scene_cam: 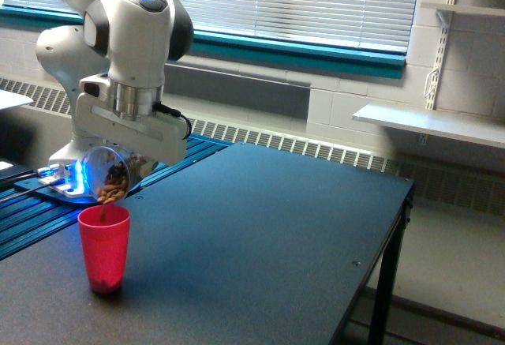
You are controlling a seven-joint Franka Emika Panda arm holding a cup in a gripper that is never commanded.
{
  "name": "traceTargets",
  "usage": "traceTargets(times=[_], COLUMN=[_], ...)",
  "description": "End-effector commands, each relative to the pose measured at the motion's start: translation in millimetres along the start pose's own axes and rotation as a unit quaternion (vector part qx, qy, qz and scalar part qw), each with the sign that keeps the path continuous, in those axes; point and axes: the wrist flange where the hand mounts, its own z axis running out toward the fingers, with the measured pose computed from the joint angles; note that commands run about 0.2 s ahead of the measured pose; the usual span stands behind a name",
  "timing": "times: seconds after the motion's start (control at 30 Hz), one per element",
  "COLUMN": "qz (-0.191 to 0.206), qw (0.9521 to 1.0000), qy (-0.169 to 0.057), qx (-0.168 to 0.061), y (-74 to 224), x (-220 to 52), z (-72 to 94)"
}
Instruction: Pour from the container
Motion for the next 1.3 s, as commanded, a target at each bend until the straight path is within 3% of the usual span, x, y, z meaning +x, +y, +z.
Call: traceTargets(times=[0.03, 1.3], qz=[-0.008, -0.007], qw=[0.9999, 0.9993], qy=[-0.001, -0.010], qx=[-0.010, -0.036], y=[-3, -14], x=[-1, 2], z=[-3.7, -7.5])
